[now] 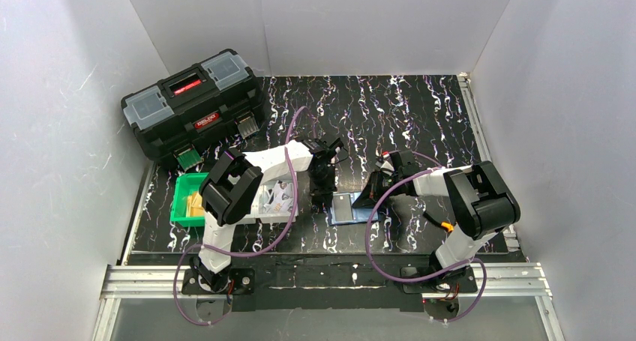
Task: Take the credit cards out of the card holder
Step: Remove the credit card from the card holder.
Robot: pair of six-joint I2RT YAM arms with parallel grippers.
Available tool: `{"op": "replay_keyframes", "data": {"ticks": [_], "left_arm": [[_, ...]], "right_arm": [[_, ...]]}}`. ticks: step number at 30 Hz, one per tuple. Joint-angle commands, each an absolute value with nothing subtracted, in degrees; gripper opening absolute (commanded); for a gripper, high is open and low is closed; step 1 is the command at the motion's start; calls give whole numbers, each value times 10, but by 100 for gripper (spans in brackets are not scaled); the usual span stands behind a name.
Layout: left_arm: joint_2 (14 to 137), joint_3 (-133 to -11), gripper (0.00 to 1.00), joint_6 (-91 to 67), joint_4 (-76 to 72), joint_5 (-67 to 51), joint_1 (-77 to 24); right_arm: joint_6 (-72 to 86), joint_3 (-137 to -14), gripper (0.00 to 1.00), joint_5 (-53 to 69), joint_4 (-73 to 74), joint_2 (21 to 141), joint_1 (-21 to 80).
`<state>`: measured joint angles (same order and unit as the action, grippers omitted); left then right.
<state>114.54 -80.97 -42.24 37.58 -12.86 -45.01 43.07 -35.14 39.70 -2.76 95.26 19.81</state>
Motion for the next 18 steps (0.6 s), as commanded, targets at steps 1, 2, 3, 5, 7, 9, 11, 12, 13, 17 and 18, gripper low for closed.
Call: {"op": "replay_keyframes", "data": {"ticks": [1, 2, 3, 5, 7, 9, 11, 12, 13, 17, 18], "left_arm": [[1131, -838, 0, -410, 384, -134, -461], [1135, -840, 0, -411, 384, -135, -463], [1142, -843, 0, -411, 384, -137, -464], [1154, -850, 0, -413, 383, -138, -467], [1167, -857, 0, -415, 383, -138, -471], [1182, -864, 0, -419, 386, -139, -473], [1198, -869, 0, -426, 390, -141, -474], [1206, -870, 0, -431, 391, -144, -475], [1213, -871, 0, -436, 392, -145, -476], [1235, -885, 0, -448, 403, -142, -481], [1240, -890, 0, -452, 407, -140, -483]], "right_arm": [[410, -356, 14, 380, -6, 969, 197], [410, -356, 14, 380, -6, 969, 197], [410, -356, 14, 380, -5, 969, 197], [410, -356, 15, 380, -5, 969, 197], [410, -355, 16, 379, -4, 969, 197], [410, -353, 18, 379, -6, 968, 197], [411, -351, 19, 377, -7, 967, 197], [411, -351, 19, 378, -7, 966, 197], [411, -351, 21, 378, -7, 966, 197], [411, -349, 24, 379, -10, 966, 197], [413, -348, 25, 378, -12, 966, 197]]}}
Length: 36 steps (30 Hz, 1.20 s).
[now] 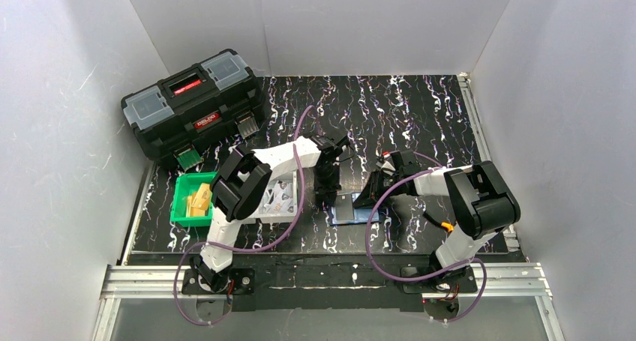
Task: Take the credit cards out of the card holder
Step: Remove the credit card from the card holder.
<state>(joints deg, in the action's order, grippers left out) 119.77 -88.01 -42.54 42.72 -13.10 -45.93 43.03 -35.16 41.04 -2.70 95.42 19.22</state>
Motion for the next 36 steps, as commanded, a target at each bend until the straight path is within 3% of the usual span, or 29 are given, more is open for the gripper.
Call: {"op": "replay_keyframes", "data": {"ticks": [1, 7, 21, 26, 36], "left_arm": [[1244, -893, 0, -457, 412, -135, -483], [1270, -893, 0, -483, 429, -129, -483], [1278, -894, 0, -485, 436, -124, -482], [1280, -894, 0, -486, 434, -127, -482], [1276, -887, 0, -488, 430, -127, -482]], "right_arm": [[414, -346, 25, 376, -13, 963, 197], [435, -320, 33, 377, -34, 928, 187], [491, -283, 31, 352, -67, 866, 176], [506, -273, 37, 351, -90, 844, 176], [530, -257, 37, 324, -97, 823, 176]]}}
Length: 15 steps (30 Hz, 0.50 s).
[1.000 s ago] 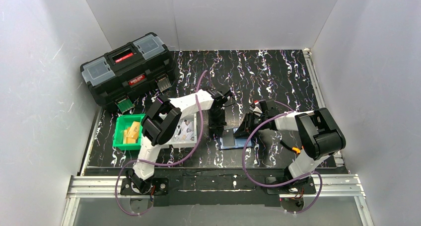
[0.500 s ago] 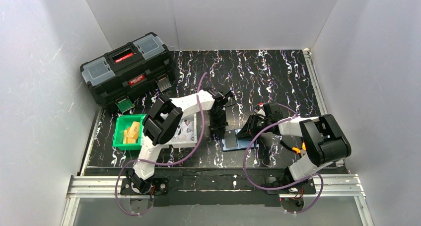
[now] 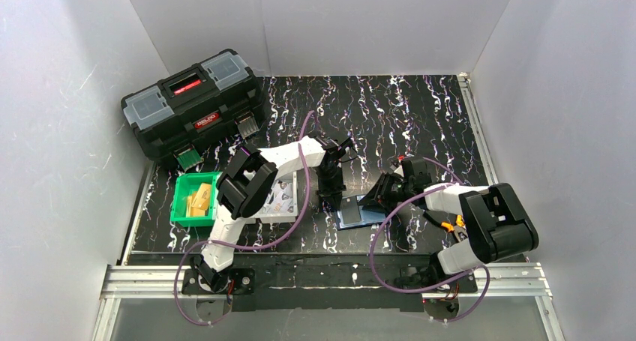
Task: Take the credit cards out of the card holder
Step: Remove the credit card from the card holder.
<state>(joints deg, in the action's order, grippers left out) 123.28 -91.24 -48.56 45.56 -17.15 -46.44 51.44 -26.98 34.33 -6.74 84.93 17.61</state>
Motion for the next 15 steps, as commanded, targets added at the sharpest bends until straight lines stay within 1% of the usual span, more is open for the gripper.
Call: {"op": "replay_keyframes", "data": {"ticks": [1, 9, 15], "left_arm": [[1277, -886, 0, -488, 430, -128, -482], [1275, -884, 0, -489, 427, -128, -481], [1273, -880, 0, -490, 425, -128, -481]], "right_arm": [[530, -257, 37, 323, -98, 819, 176], [533, -256, 38, 334, -117, 824, 176], [543, -244, 47, 384, -198, 850, 176]]}}
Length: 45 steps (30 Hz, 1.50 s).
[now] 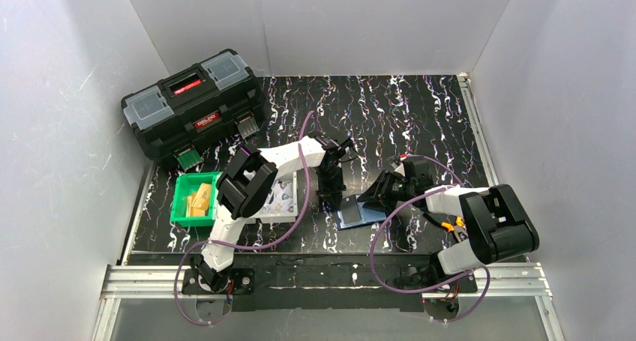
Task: Take the credit cards out of the card holder
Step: Remove the credit card from the card holder.
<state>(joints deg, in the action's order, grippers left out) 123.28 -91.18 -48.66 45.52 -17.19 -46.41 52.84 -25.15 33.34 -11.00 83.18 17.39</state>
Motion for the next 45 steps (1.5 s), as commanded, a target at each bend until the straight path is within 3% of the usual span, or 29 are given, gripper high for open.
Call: {"op": "replay_keyframes", "data": {"ticks": [1, 7, 16, 24, 31, 34, 45], "left_arm": [[1273, -880, 0, -490, 425, -128, -481], [1271, -878, 0, -491, 425, -127, -481], [1270, -873, 0, -492, 422, -127, -478], [1268, -870, 0, -490, 418, -129, -477], [1269, -870, 0, -485, 416, -131, -473], [1270, -874, 0, -484, 418, -131, -472], [1279, -888, 0, -475, 423, -134, -470]], "right_arm": [[546, -244, 47, 400, -215, 859, 176], [540, -240, 47, 428, -254, 867, 178], [511, -254, 47, 346, -122, 795, 178], [528, -253, 47, 331, -108, 789, 178], [495, -278, 47, 382, -125, 832, 178], [494, -281, 42, 403, -134, 849, 178], [465, -279, 38, 403, -108, 862, 178]]}}
